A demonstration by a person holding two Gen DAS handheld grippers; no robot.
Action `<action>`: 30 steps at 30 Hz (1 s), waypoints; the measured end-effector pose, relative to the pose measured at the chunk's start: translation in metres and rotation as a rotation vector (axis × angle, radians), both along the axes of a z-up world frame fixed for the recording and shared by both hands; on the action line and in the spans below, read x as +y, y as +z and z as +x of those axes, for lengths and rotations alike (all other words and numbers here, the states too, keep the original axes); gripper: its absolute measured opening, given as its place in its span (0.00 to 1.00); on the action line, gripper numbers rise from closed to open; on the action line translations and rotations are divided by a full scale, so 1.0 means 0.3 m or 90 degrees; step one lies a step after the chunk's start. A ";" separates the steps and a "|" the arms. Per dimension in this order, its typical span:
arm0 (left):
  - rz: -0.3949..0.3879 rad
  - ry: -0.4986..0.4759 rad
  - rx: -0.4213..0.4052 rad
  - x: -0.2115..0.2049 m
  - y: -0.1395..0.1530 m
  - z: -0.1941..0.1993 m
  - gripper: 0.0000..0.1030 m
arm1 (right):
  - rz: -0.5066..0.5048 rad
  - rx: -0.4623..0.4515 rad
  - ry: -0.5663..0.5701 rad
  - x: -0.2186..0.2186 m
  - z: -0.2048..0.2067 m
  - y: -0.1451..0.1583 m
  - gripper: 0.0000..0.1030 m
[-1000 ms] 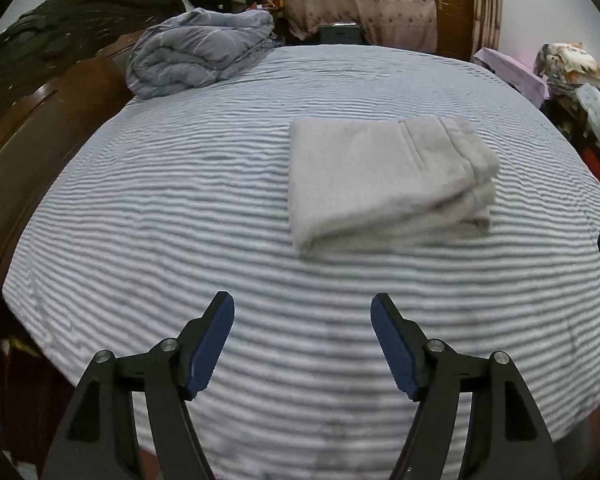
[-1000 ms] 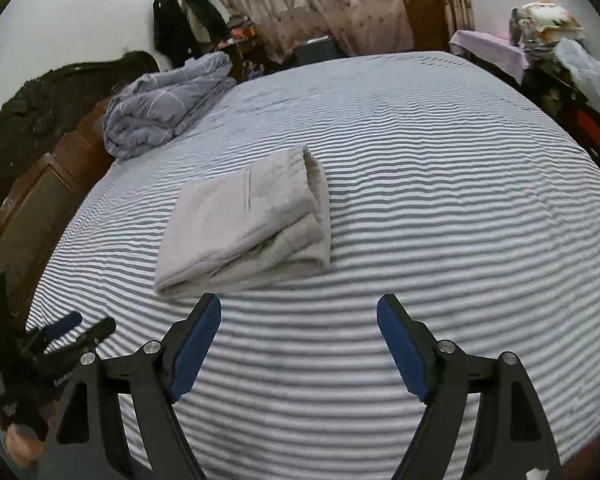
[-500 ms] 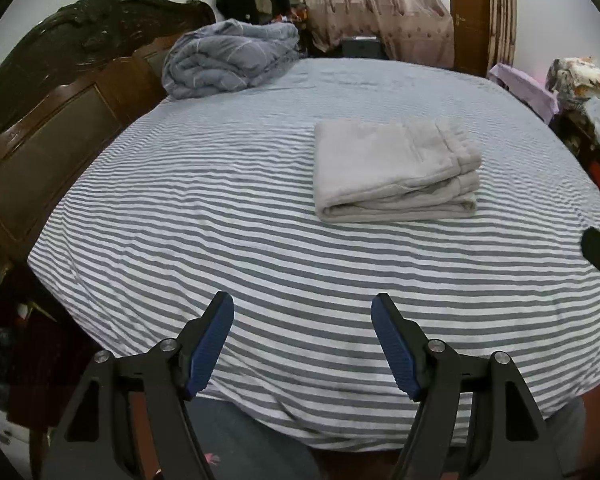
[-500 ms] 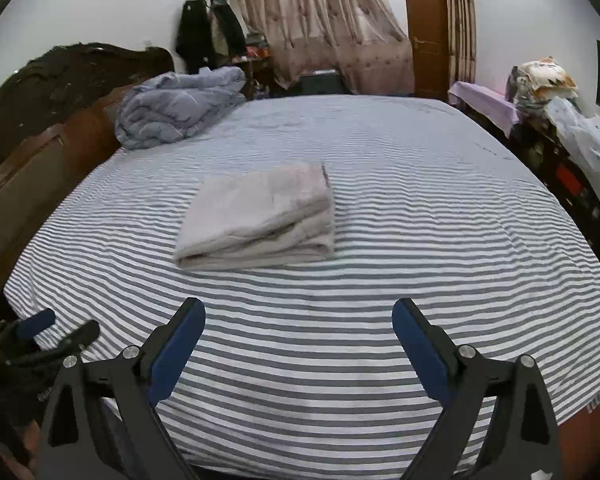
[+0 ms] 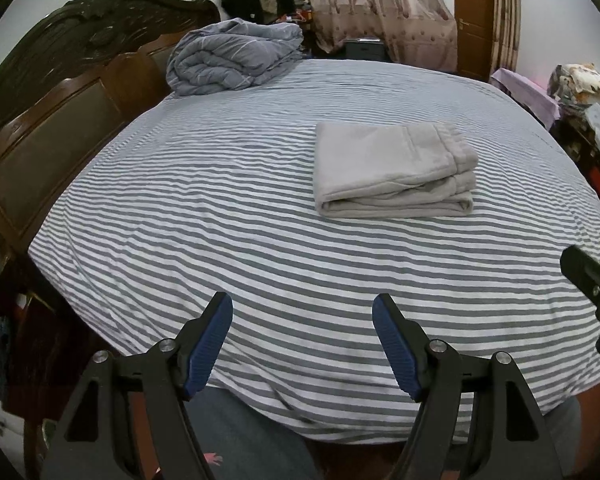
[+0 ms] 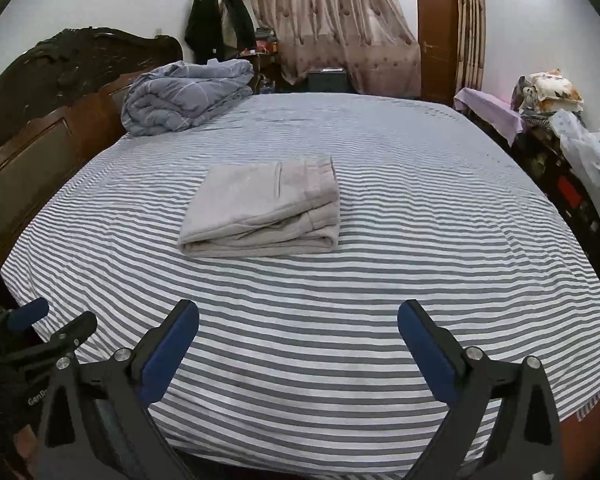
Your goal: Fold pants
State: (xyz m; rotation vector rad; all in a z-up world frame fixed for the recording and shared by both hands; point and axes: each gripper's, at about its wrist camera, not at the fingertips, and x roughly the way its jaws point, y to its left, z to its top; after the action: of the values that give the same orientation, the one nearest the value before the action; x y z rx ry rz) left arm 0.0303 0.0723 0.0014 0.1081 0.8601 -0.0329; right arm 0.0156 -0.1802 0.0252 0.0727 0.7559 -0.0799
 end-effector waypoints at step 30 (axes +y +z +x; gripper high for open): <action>0.002 0.019 0.028 0.018 -0.040 0.019 0.71 | -0.006 0.031 0.024 0.018 0.003 -0.051 0.96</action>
State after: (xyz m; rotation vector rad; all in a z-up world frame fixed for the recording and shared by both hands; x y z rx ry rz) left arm 0.0360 0.0777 -0.0107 0.0974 0.9056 -0.0054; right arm 0.0165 -0.1748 0.0098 0.0480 0.8051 -0.0488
